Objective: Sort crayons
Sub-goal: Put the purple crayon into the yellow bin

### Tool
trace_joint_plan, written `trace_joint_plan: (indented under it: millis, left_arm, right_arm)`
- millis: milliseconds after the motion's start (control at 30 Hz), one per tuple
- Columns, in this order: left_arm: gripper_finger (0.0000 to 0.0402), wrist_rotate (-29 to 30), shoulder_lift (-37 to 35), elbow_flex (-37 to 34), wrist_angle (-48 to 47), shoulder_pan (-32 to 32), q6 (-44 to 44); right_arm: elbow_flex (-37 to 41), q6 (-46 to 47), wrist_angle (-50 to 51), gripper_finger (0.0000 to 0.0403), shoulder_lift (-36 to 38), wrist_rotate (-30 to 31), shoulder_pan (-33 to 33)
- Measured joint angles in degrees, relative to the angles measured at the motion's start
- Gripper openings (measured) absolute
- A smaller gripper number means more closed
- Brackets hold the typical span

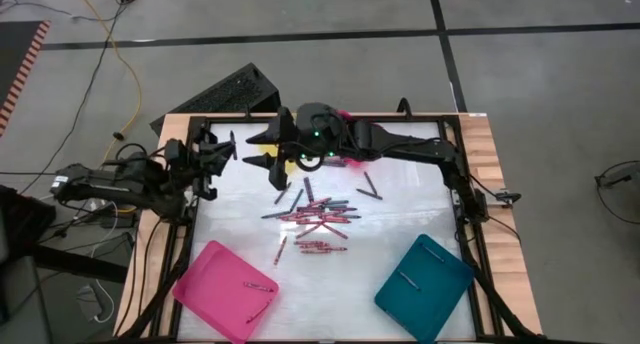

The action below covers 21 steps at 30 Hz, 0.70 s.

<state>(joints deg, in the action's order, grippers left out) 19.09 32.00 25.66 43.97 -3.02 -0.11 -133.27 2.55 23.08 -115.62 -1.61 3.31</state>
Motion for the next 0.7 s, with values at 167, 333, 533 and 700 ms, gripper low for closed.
trace_joint_plan:
  millis: [167,333,533,700]
  left_arm:
    - [0.0006,-2.5,2.8,0.0,4.4,1.4,-0.4]
    - [0.0006,-3.0,5.1,0.0,8.6,2.2,-0.4]
    - [0.0006,-5.4,8.8,0.0,12.7,2.9,-2.7]
    - [0.0006,-5.4,10.9,0.0,15.0,2.9,-3.7]
  right_arm:
    - [0.0,0.0,0.0,0.0217,0.0,-0.1,0.1]
    - [0.0,0.0,-0.1,0.0217,0.0,-0.1,-0.4]
    - [0.0,0.4,0.0,0.0217,0.0,-0.1,-0.6]
    - [3.2,1.1,-1.8,0.0217,0.1,-0.1,-0.6]
